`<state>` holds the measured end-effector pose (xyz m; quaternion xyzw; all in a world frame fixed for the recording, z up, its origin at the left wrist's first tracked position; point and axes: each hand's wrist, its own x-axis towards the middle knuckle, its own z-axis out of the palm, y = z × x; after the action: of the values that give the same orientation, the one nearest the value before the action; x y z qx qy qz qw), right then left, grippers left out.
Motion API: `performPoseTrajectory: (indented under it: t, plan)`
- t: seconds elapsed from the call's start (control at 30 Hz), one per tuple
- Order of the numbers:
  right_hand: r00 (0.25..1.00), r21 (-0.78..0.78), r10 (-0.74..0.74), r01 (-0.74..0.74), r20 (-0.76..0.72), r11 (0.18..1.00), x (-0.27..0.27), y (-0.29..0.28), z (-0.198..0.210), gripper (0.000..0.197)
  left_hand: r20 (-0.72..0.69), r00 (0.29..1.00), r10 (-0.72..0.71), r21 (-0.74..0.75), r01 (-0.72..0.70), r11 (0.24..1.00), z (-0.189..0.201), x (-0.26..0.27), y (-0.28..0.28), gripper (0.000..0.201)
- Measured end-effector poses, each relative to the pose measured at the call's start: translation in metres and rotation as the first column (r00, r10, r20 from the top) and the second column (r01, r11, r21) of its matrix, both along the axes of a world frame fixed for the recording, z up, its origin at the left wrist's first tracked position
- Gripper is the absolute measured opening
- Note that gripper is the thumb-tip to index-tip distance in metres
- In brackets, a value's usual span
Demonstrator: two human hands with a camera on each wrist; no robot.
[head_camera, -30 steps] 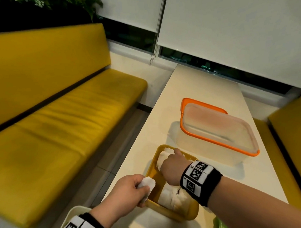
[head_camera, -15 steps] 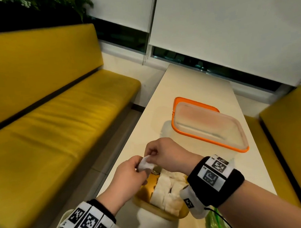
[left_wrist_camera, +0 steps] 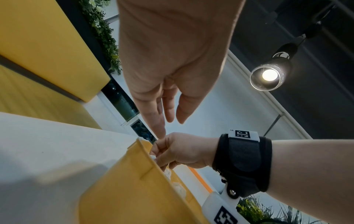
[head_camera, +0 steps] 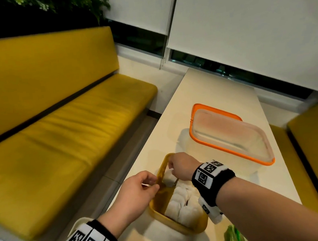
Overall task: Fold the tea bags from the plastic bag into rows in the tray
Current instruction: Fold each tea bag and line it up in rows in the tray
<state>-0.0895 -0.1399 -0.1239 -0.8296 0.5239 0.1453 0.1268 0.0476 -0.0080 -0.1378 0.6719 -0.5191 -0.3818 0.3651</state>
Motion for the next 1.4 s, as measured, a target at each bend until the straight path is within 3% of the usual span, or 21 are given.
performPoseTrajectory:
  t: [0.23, 0.4, 0.53, 0.6, 0.73, 0.8, 0.87, 0.97, 1.07, 1.13, 1.2, 1.33, 1.4]
  plan:
    - [0.995, -0.037, 0.054, -0.058, -0.086, 0.998, -0.001, -0.002, 0.003, 0.021, 0.011, 0.999, -0.043, -0.013, 0.044, 0.999, 0.005, -0.005, 0.002, 0.005]
    - [0.962, -0.053, -0.065, 0.082, 0.266, 0.995, -0.030, 0.017, 0.065, 0.022, -0.010, 0.995, -0.097, -0.010, 0.097, 0.995, 0.016, -0.013, 0.007, 0.006]
    - [0.786, 0.050, -0.232, 0.250, 0.573, 0.967, -0.107, 0.068, 0.103, 0.012, -0.081, 0.987, -0.137, -0.037, 0.134, 0.990, 0.025, -0.032, 0.008, 0.011]
    - [0.709, 0.136, -0.361, 0.355, 0.606, 0.925, -0.156, 0.098, 0.100, 0.009, -0.120, 0.978, -0.168, -0.029, 0.166, 0.986, 0.026, -0.042, 0.011, 0.012]
    - [0.465, 0.239, -0.643, 0.665, 0.609, 0.708, -0.252, 0.163, 0.058, 0.004, -0.158, 0.950, -0.269, 0.031, 0.277, 0.960, 0.018, -0.076, 0.010, 0.014]
    - [0.394, 0.226, -0.724, 0.770, 0.566, 0.596, -0.281, 0.190, 0.031, 0.003, -0.107, 0.935, -0.338, 0.027, 0.342, 0.939, 0.012, -0.099, 0.008, 0.014]
    - [0.374, 0.249, -0.791, 0.808, 0.485, 0.534, -0.294, 0.210, 0.006, 0.006, -0.037, 0.907, -0.420, -0.011, 0.420, 0.908, 0.012, -0.127, 0.007, 0.017]
    - [0.313, 0.384, -0.860, 0.795, 0.404, 0.470, -0.286, 0.219, -0.019, 0.029, 0.091, 0.827, -0.555, 0.010, 0.557, 0.831, 0.005, -0.170, 0.008, 0.025]
    - [0.207, 0.534, -0.876, 0.724, 0.435, 0.437, -0.269, 0.211, -0.036, 0.040, 0.187, 0.773, -0.606, 0.120, 0.594, 0.796, -0.012, -0.204, 0.008, 0.010]
    - [0.233, 0.501, -0.836, 0.710, 0.496, 0.495, -0.258, 0.205, -0.045, 0.037, 0.294, 0.714, -0.635, 0.207, 0.601, 0.772, -0.024, -0.216, 0.007, 0.031]
    - [0.309, 0.396, -0.769, 0.716, 0.559, 0.576, -0.254, 0.201, -0.053, 0.027, 0.322, 0.690, -0.648, 0.256, 0.596, 0.761, -0.031, -0.220, 0.008, 0.044]
    - [0.518, 0.262, -0.708, 0.685, 0.480, 0.680, -0.256, 0.192, -0.064, 0.020, 0.310, 0.757, -0.576, 0.243, 0.523, 0.817, -0.046, -0.214, 0.011, 0.056]
    - [0.577, 0.242, -0.690, 0.663, 0.436, 0.708, -0.260, 0.187, -0.063, 0.022, 0.306, 0.771, -0.558, 0.232, 0.508, 0.829, -0.047, -0.213, 0.012, 0.057]
